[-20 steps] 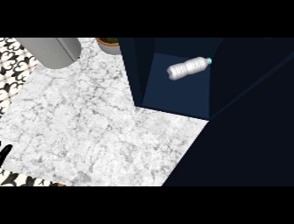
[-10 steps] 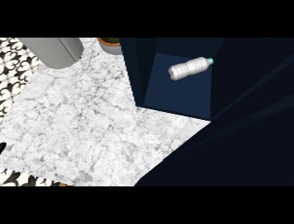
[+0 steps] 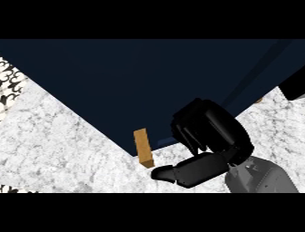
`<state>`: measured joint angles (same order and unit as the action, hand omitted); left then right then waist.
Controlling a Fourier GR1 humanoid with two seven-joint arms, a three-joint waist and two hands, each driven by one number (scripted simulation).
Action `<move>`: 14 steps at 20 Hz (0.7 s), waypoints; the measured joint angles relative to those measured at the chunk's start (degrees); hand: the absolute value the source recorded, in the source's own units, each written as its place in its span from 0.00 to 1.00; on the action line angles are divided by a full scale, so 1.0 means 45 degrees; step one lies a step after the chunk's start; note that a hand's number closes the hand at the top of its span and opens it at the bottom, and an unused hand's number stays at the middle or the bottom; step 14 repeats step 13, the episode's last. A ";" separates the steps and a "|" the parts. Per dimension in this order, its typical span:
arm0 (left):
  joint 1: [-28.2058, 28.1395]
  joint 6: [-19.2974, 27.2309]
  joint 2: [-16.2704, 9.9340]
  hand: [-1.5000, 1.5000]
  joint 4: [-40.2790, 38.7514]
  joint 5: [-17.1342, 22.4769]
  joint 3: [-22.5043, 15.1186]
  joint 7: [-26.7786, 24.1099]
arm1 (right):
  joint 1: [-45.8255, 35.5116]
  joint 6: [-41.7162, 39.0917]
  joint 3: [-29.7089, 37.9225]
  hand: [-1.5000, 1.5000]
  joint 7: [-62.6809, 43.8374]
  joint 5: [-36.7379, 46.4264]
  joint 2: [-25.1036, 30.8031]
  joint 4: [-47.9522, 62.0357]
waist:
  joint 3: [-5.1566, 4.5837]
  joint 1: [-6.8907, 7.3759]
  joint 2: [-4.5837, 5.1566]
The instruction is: Pick up the bottled water, place it into the cabinet and close the cabinet
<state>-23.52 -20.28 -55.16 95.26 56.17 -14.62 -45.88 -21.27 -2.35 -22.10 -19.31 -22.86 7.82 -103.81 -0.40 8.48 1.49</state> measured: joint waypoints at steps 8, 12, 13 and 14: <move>-0.0065 -0.0405 0.0140 0.00 -0.0315 0.0112 0.0297 0.0182 | -0.3750 0.0450 0.1574 1.00 0.0691 0.0727 -0.0887 0.5205 | 0.0114 -0.0536 -0.0197; -0.0146 -0.0543 0.0259 0.00 -0.0310 0.0034 0.0375 0.0273 | -0.4256 -0.0117 0.0850 1.00 0.0455 0.0933 -0.1673 0.7491 | -0.0002 -0.0511 0.0003; -0.0158 -0.0520 0.0331 0.00 -0.0296 -0.0027 0.0354 0.0286 | -0.4473 -0.0212 0.0835 1.00 0.0640 0.0865 -0.1762 0.7815 | -0.0005 -0.0510 -0.0012; -0.0158 -0.0520 0.0331 0.00 -0.0296 -0.0027 0.0354 0.0286 | -0.4473 -0.0212 0.0835 1.00 0.0640 0.0865 -0.1762 0.7815 | -0.0005 -0.0510 -0.0012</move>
